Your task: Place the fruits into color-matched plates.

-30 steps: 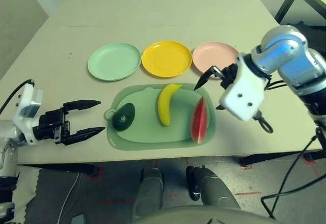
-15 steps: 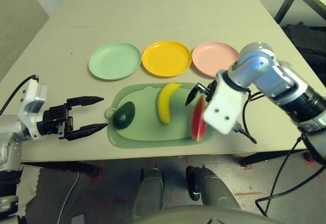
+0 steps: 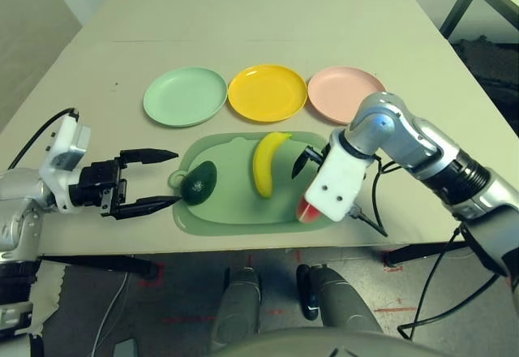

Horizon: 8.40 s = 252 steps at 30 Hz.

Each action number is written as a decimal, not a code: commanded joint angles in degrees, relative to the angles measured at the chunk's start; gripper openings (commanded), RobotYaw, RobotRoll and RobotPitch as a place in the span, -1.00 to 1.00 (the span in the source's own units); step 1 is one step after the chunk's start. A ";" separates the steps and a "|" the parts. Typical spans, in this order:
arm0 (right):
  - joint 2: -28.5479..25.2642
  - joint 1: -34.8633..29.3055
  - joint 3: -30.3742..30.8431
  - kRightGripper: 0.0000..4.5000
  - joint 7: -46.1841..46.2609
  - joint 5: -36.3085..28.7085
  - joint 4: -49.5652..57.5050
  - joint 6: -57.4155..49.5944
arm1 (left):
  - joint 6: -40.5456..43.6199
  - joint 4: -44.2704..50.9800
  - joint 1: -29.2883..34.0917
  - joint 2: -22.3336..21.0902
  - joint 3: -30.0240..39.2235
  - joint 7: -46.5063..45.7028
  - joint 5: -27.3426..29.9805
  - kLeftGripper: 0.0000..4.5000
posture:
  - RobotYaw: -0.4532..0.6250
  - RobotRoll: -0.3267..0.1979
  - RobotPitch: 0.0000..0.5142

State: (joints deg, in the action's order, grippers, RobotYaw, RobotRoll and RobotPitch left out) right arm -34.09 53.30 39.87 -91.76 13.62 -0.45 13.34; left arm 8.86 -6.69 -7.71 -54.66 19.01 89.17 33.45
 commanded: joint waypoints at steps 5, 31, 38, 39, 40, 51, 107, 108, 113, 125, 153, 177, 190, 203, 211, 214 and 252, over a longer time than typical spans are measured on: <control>-0.09 -1.50 1.96 0.97 -0.74 2.30 0.78 -1.57 | 2.26 3.36 -0.15 -0.77 -0.37 -0.77 0.71 1.00 | 0.01 0.25 -0.29; 1.97 -0.68 2.23 0.55 -0.74 5.77 1.58 -15.64 | 1.60 2.87 -0.40 -1.55 -0.16 -1.27 -0.16 1.00 | -0.02 0.25 -0.30; 1.39 -0.31 2.77 -0.06 -0.74 4.71 2.13 -17.05 | 0.16 1.44 -0.50 -1.40 -0.09 -0.86 -0.43 1.00 | -0.01 0.25 -0.31; 1.35 -0.20 2.79 -0.06 -0.74 4.60 2.06 -17.14 | 0.02 1.33 -0.41 -1.32 -0.08 -0.88 -0.46 1.00 | -0.01 0.25 -0.31; 1.29 -0.11 2.80 -0.06 -0.74 4.50 2.01 -17.20 | -0.15 1.26 -0.23 -1.20 -0.10 -0.89 -0.51 1.00 | -0.01 0.25 -0.30; 0.47 2.32 2.23 -0.06 -0.74 1.77 1.16 -18.27 | -1.50 0.13 0.77 -0.54 -0.56 -0.63 -0.78 1.00 | -0.02 0.25 -0.30; 9.21 25.74 -6.16 0.52 45.15 19.69 -77.79 -4.74 | 20.91 18.29 0.93 0.30 5.14 -24.99 5.45 1.00 | 0.13 0.25 -0.23; 9.10 25.74 -6.24 0.71 45.09 19.75 -77.80 -4.66 | 20.88 18.15 0.78 0.30 5.03 -24.98 5.44 1.00 | 0.13 0.25 -0.24; 8.29 26.13 -6.08 0.99 43.96 20.69 -77.61 -3.32 | 20.10 16.50 0.06 0.59 4.24 -24.35 4.73 1.00 | 0.10 0.25 -0.26; 7.12 34.89 -7.61 0.99 25.67 17.33 -69.46 15.86 | 13.71 5.52 -1.00 -1.52 4.00 -15.27 2.42 1.00 | 0.02 0.25 -0.28; 20.17 22.62 -0.08 0.99 6.37 7.04 -40.07 25.53 | 7.19 7.50 5.93 -3.42 7.68 -2.64 4.05 1.00 | 0.13 0.25 -0.31; 28.68 22.78 5.23 0.99 13.35 17.07 -56.66 29.87 | 6.44 8.84 7.05 -2.06 7.82 -4.72 4.81 1.00 | 0.18 0.25 -0.21; 27.35 22.33 4.09 -0.25 11.85 17.83 -57.57 27.00 | 7.63 11.14 7.88 -2.24 7.75 -6.73 5.62 1.00 | 0.16 0.25 -0.23; 24.80 29.52 -2.79 -0.25 11.15 12.22 -57.20 22.77 | 11.10 11.36 4.04 -1.06 6.24 -13.22 5.64 1.00 | 0.11 0.25 -0.25; 25.07 35.73 -4.75 -0.25 25.40 16.09 -68.23 17.42 | 13.90 9.69 -1.06 -0.05 4.55 -24.20 1.58 1.00 | 0.11 0.25 -0.24; 25.69 36.08 -4.30 -0.25 35.30 18.85 -72.32 14.42 | 16.22 9.37 -3.12 0.38 3.45 -31.58 -1.62 1.00 | 0.11 0.25 -0.22; 27.72 31.05 -4.57 0.99 59.31 28.60 -78.70 4.42 | 31.01 24.18 -4.44 1.10 4.47 -44.94 0.38 1.00 | 0.16 0.25 -0.15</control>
State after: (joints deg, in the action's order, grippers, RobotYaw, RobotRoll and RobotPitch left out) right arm -6.12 83.49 35.25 -31.90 41.83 -78.89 17.47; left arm 40.47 17.80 -12.02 -53.34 24.48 43.69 34.11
